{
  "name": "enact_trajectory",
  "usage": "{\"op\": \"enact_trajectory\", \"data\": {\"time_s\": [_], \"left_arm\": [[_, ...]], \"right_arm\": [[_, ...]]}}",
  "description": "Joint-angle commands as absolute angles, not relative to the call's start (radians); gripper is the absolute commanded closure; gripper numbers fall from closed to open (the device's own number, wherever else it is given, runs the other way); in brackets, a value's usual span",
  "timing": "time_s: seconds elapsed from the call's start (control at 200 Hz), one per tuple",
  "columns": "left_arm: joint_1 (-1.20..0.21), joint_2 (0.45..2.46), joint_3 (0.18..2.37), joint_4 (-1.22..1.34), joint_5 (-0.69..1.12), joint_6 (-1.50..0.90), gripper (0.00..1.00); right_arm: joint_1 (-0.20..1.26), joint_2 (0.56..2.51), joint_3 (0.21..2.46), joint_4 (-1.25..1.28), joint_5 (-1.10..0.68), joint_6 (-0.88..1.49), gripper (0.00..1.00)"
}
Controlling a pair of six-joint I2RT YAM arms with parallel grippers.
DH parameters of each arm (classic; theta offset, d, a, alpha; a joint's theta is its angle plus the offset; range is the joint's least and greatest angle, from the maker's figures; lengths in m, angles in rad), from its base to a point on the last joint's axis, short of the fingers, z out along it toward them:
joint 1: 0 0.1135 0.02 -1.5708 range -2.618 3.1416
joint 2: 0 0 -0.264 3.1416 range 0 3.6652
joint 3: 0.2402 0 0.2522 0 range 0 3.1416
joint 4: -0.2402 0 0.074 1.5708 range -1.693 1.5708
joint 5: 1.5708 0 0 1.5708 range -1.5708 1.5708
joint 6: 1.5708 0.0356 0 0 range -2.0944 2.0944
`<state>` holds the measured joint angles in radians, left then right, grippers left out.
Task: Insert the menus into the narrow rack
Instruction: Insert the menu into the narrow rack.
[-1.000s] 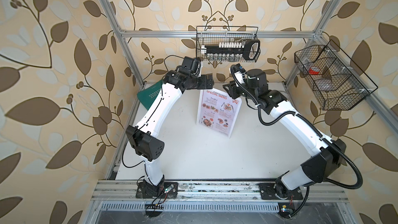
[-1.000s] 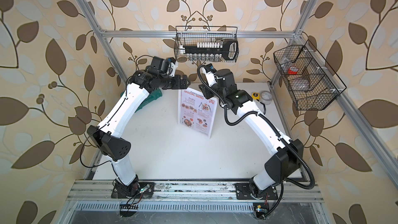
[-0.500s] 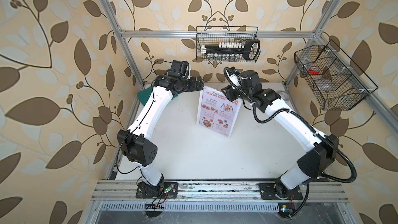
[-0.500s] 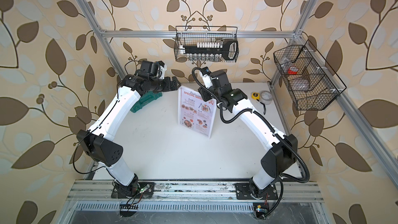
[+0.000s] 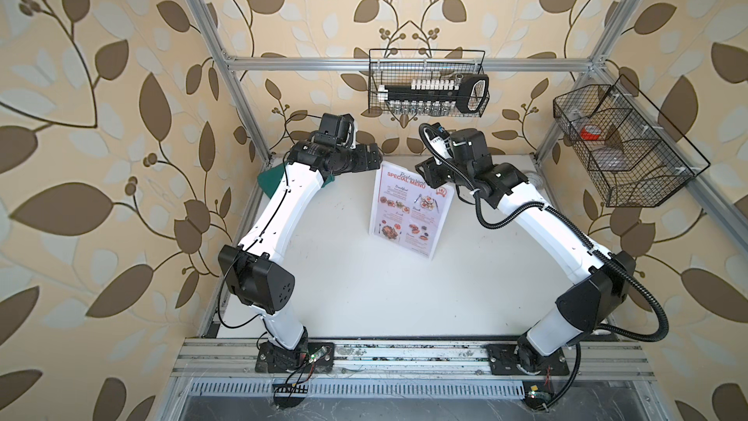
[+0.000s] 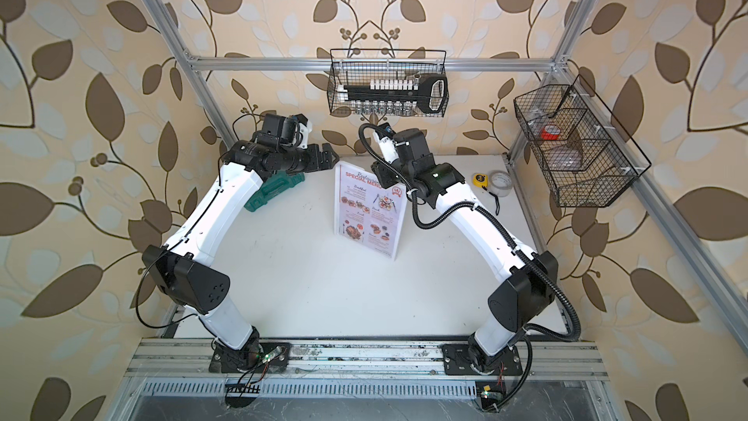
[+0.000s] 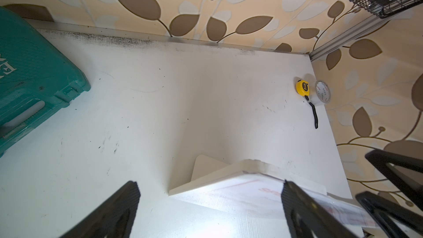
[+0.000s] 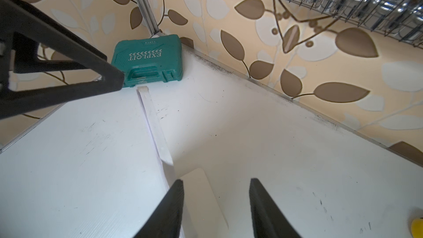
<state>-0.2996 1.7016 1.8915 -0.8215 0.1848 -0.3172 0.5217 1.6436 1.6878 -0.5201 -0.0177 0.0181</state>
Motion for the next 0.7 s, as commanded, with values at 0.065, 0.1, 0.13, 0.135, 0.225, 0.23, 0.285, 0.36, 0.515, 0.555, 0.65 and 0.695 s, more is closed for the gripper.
{"op": "enact_trajectory", "data": {"time_s": [0.065,0.1,0.13,0.135,0.225,0.23,0.285,0.36,0.515,0.555,0.65,0.695], "left_arm": [[-0.257,1.641,1.876,-0.789,0.221,-0.318,0.01],[-0.25,1.638,1.868,-0.787,0.218,-0.311,0.01],[-0.243,1.632,1.858,-0.784,0.209,-0.302,0.01],[-0.241,1.631,1.856,-0.783,0.207,-0.302,0.01],[-0.21,1.611,1.8,-0.768,0.181,-0.278,0.01],[-0.207,1.61,1.796,-0.766,0.18,-0.276,0.01],[-0.178,1.589,1.739,-0.745,0.166,-0.268,0.01],[-0.132,1.552,1.636,-0.697,0.159,-0.259,0.01],[-0.048,1.509,1.431,-0.612,0.104,-0.227,0.01],[-0.036,1.512,1.385,-0.587,0.087,-0.209,0.01],[-0.015,1.523,1.261,-0.486,0.054,-0.182,0.01],[-0.003,1.523,1.205,-0.433,0.044,-0.177,0.01]], "right_arm": [[0.528,1.668,1.687,-0.532,-0.013,0.003,0.52],[0.528,1.666,1.69,-0.531,-0.013,-0.001,0.52],[0.528,1.665,1.697,-0.531,-0.016,-0.009,0.52],[0.528,1.666,1.7,-0.532,-0.015,-0.011,0.52],[0.521,1.651,1.724,-0.521,0.005,-0.04,0.51],[0.521,1.649,1.726,-0.52,0.006,-0.042,0.51],[0.51,1.629,1.729,-0.494,0.026,-0.053,0.5],[0.484,1.582,1.697,-0.44,0.077,-0.057,0.46],[0.389,1.429,1.456,-0.245,0.143,-0.05,0.39],[0.361,1.39,1.373,-0.192,0.167,-0.044,0.38],[0.285,1.304,1.163,-0.068,0.21,-0.015,0.37],[0.246,1.267,1.065,-0.02,0.215,0.008,0.37]]}}
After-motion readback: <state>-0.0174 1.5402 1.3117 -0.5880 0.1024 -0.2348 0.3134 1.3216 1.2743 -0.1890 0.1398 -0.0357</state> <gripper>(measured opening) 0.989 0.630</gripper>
